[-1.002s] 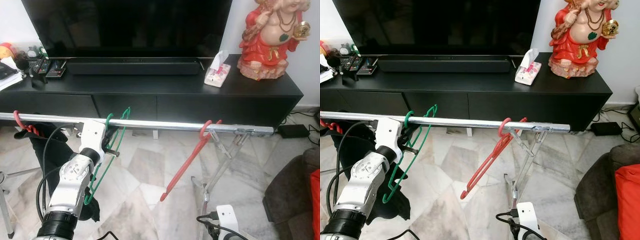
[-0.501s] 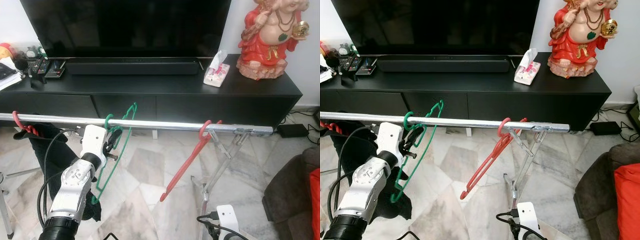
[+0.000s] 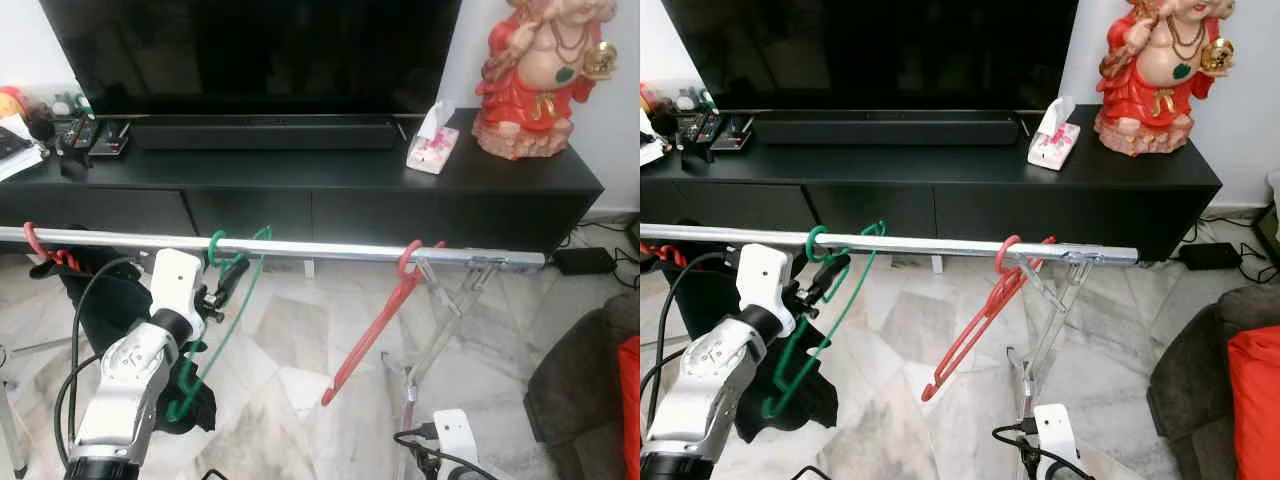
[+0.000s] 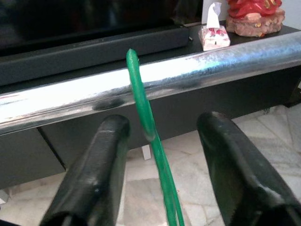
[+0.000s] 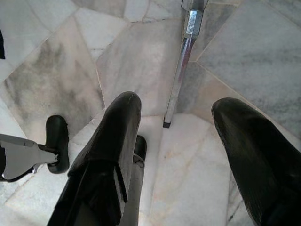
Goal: Hang hanger
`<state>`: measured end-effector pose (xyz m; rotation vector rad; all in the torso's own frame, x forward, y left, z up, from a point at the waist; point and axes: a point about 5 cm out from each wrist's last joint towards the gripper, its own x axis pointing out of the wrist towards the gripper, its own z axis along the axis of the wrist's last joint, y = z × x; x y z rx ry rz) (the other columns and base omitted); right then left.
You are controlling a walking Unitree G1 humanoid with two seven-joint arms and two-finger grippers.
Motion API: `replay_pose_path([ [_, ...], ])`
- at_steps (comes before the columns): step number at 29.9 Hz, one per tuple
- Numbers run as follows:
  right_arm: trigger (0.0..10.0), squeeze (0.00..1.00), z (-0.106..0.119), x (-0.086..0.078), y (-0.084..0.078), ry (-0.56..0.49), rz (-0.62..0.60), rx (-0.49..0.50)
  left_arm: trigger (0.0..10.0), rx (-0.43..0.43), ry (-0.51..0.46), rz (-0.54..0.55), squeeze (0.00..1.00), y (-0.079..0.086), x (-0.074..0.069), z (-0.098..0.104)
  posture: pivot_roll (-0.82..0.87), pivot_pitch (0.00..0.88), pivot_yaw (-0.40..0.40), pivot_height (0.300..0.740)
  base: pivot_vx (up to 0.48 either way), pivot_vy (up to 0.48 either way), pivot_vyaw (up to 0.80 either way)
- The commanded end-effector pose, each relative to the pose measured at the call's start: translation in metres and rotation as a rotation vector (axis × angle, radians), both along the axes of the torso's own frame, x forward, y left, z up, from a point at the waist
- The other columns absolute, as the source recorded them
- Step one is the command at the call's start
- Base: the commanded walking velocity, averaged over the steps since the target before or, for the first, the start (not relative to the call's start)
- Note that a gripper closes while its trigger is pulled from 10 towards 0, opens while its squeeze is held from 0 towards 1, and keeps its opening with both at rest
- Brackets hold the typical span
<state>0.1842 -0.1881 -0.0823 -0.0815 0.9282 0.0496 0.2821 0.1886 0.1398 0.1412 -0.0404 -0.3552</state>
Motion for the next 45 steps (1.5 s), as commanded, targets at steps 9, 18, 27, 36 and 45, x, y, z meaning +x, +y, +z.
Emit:
replay_pose_path([
  [9,10.0,0.00,-0.001,-0.003,0.000,0.012,0.002,0.002,10.0,-0.029,0.006,0.062,1.00,0.031,-0.027,0.012,-0.02,0.056,0.008,0.740,0.000,0.000,0.00],
  [18,10.0,0.00,-0.002,-0.004,-0.001,0.015,0.001,0.000,10.0,-0.025,0.071,0.330,0.91,0.073,-0.066,-0.010,0.00,0.036,0.007,0.740,0.000,0.000,0.00],
  [27,10.0,0.00,-0.002,-0.004,0.001,0.013,-0.022,0.003,10.0,0.097,0.250,0.558,0.00,0.088,-0.059,-0.070,0.00,0.002,0.016,0.740,0.000,0.000,0.00],
  [36,10.0,0.00,-0.004,-0.008,0.004,0.019,-0.065,0.003,10.0,0.136,0.492,0.431,0.00,0.056,-0.038,-0.136,-0.03,0.000,0.028,0.740,0.000,0.000,0.00],
  [45,10.0,0.00,-0.006,-0.012,0.004,0.027,-0.109,0.000,10.0,0.200,0.708,0.391,0.00,0.038,-0.047,-0.179,-0.05,0.000,0.022,0.740,0.000,0.000,0.00],
])
